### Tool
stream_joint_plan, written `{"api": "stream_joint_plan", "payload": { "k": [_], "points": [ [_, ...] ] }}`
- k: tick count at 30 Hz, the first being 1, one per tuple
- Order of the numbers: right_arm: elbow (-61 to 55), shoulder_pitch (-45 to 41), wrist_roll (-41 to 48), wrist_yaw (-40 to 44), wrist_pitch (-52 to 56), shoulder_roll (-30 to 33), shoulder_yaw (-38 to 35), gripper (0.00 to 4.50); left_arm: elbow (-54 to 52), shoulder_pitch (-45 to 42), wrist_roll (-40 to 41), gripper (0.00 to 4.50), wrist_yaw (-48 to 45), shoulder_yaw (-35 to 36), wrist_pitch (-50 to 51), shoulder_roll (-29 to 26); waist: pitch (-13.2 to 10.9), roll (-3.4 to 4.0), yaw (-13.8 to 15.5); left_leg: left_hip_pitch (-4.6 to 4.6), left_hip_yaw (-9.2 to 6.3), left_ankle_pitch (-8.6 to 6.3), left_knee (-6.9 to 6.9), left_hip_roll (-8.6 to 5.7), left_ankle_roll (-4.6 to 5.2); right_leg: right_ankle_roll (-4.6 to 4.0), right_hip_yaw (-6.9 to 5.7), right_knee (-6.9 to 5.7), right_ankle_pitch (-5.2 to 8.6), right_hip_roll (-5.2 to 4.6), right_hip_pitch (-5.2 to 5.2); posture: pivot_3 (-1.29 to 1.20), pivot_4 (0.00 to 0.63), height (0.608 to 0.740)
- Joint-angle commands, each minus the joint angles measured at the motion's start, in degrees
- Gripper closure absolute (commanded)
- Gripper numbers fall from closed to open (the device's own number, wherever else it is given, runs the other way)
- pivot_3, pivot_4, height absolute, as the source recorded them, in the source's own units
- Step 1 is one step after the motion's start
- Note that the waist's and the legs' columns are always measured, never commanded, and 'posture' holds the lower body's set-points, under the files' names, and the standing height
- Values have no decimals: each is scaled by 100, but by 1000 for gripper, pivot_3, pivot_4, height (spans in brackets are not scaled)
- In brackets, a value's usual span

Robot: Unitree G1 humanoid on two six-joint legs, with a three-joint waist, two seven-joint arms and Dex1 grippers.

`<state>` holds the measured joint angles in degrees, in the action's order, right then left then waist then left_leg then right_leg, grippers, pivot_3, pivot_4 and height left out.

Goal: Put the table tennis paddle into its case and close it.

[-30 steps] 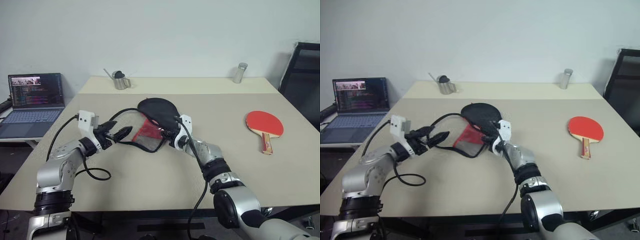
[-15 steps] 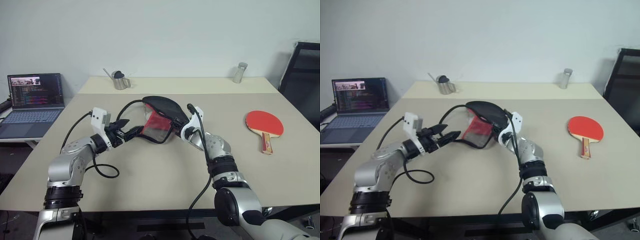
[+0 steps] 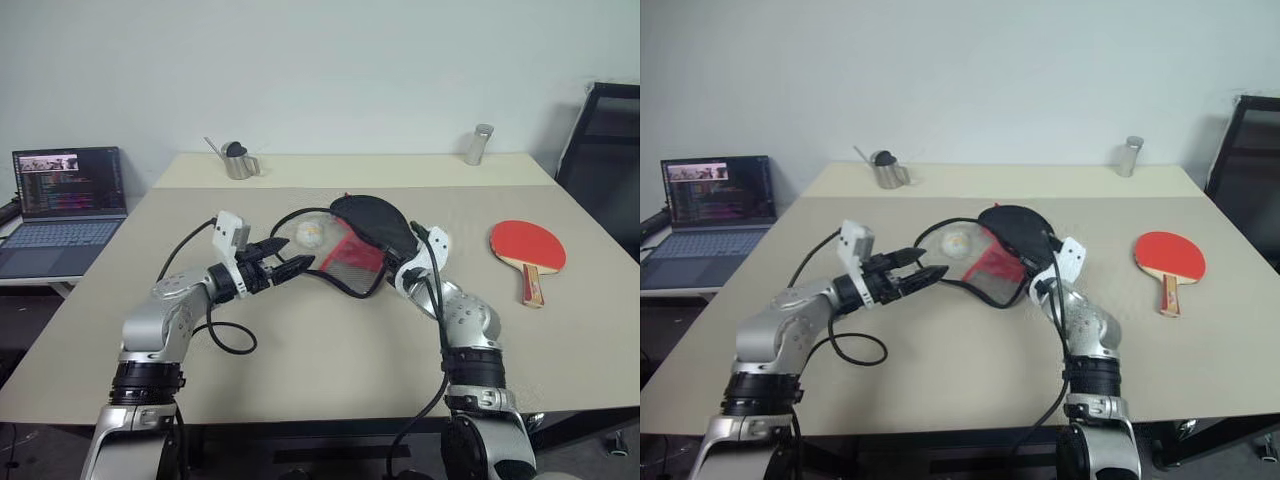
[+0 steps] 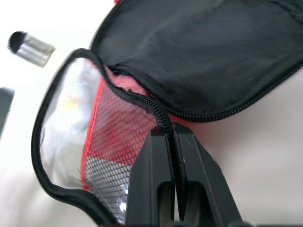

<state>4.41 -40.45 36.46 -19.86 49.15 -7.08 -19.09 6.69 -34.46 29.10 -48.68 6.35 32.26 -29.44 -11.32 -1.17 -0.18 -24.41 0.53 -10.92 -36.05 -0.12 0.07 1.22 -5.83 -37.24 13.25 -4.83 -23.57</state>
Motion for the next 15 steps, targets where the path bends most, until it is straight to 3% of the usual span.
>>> {"api": "stream_joint_plan", "payload": {
  "k": [1, 7, 15],
  "points": [
    [-803, 182, 148, -448, 193, -273, -93, 4486, 13, -255, 11, 0, -174, -73, -117, 24, 0, 0, 2, 0, 1, 0, 0, 0, 0, 0, 0, 0, 0, 1, 0, 0, 150, 740],
    [-1301, 486, 189, -930, 209, -559, 36, 4486, 151, -374, -54, 0, -320, -168, -173, 12, 0, 0, 0, 0, 3, 0, 0, -1, 0, 1, 3, 2, 1, 2, 0, 0, 150, 740],
    [-714, 235, 495, -745, 18, -874, 428, 4486, 108, -363, -95, 0, -234, -46, -187, -26, 0, 0, -4, 0, 3, 0, 0, 0, 1, 1, 4, 3, 1, 4, -1, 0, 150, 740]
  ]
}}
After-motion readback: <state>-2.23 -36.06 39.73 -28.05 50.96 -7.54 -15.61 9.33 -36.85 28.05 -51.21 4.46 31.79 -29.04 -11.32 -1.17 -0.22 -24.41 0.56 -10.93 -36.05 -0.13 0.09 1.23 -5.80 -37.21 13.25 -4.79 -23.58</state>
